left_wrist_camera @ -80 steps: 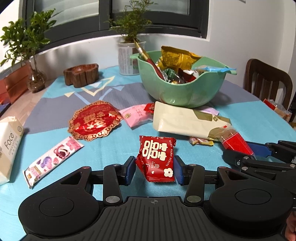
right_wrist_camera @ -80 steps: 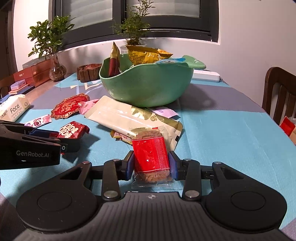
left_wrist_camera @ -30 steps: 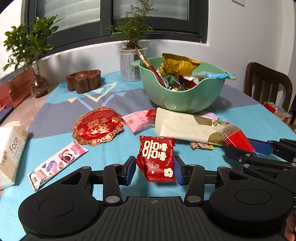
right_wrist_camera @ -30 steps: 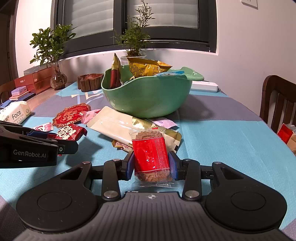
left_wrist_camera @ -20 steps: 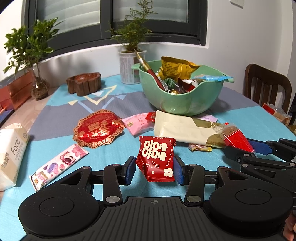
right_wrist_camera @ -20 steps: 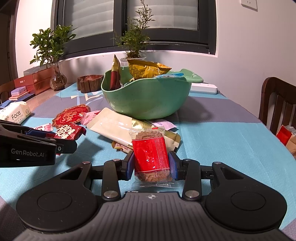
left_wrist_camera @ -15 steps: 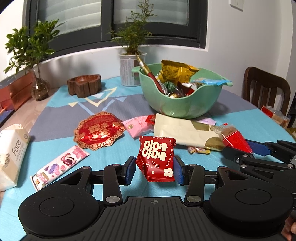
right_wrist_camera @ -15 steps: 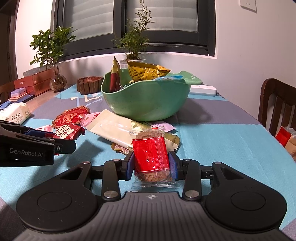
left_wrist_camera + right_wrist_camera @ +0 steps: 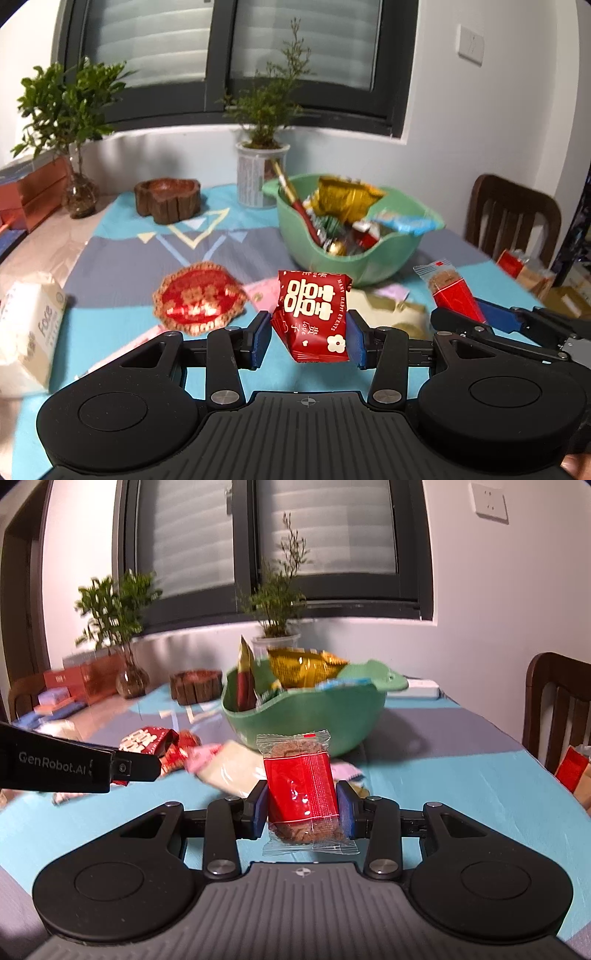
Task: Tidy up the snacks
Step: 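Open both tools over the green bowl to drop the red packets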
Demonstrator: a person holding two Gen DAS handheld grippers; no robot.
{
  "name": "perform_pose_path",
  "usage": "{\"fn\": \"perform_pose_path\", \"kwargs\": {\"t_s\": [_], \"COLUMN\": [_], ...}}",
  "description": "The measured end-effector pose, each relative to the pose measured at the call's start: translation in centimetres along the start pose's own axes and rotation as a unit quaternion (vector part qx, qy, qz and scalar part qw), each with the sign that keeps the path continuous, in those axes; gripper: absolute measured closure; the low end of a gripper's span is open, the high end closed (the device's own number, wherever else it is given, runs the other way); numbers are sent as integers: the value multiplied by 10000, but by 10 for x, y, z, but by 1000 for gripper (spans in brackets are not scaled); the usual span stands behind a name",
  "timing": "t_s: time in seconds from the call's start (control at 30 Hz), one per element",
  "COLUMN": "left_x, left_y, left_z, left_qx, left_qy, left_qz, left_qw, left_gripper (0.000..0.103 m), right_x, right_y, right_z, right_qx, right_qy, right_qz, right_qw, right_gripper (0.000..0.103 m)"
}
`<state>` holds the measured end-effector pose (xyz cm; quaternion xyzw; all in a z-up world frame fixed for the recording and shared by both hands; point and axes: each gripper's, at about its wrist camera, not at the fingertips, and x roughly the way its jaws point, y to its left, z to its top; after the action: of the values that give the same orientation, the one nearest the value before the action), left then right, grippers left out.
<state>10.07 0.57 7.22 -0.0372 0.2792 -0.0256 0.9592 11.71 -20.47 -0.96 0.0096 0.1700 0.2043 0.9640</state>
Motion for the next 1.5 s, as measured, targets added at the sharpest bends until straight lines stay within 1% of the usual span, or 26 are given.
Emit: {"fn": "perform_pose_path", "kwargs": {"t_s": [0.17,0.23,0.33,0.47,0.57,0.67,0.73,0.8,0.87,0.9,0.93,1.07,1.13,1.23,1.27,1.33,1.4,1.5], "left_x": [5,13,34,66,89,110,116,115,105,99,91,58,42,24,23,26,35,51], "left_y": [-4,-7,-9,-15,-21,-23,-21,-17,-13,-11,-8,8,20,41,48,56,62,67], "left_z": [30,43,61,79,86,90,89,90,88,88,86,74,63,43,37,31,29,31], "left_qx": [97,116,63,93,205,219,170,149,147,143,139,145,115,-60,-132,-186,-296,-422], "left_qy": [-122,-200,-184,-188,-177,-36,8,-4,-84,-139,-204,-374,-443,-455,-420,-288,-163,-123], "left_qz": [-20,-41,-231,-404,-375,-351,-346,-302,-324,-317,-301,-185,-31,122,143,201,273,124], "left_qw": [9999,9997,9995,9990,9989,9991,9993,9994,9993,9993,9992,9990,9989,9989,9989,9992,9991,9990], "left_gripper": [0,0,0,0,0,0,0,0,0,0,0,0,0,0,0,0,0,0], "right_x": [-6,-6,1,26,54,81,96,107,109,106,103,76,59,33,25,20,25,40], "right_y": [-9,-11,-15,-22,-31,-40,-44,-47,-49,-49,-49,-46,-45,-43,-43,-44,-43,-39], "right_z": [23,34,53,77,89,94,94,91,87,85,84,75,70,56,49,39,30,22], "right_qx": [209,157,59,64,196,371,446,520,571,581,582,511,520,559,564,556,456,330], "right_qy": [-202,-292,-435,-465,-396,-284,-193,-52,-41,-52,-83,-241,-365,-544,-564,-461,-172,294], "right_qz": [133,99,26,-38,-80,-135,-178,-201,-198,-165,-140,-65,-38,40,74,147,197,247], "right_qw": [9995,9994,9990,9989,9990,9988,9987,9984,9982,9982,9982,9984,9980,9969,9968,9973,9986,9987], "right_gripper": [58,58,58,58,58,58,58,54,47,40,34,29,24,16,15,13,13,13]}}
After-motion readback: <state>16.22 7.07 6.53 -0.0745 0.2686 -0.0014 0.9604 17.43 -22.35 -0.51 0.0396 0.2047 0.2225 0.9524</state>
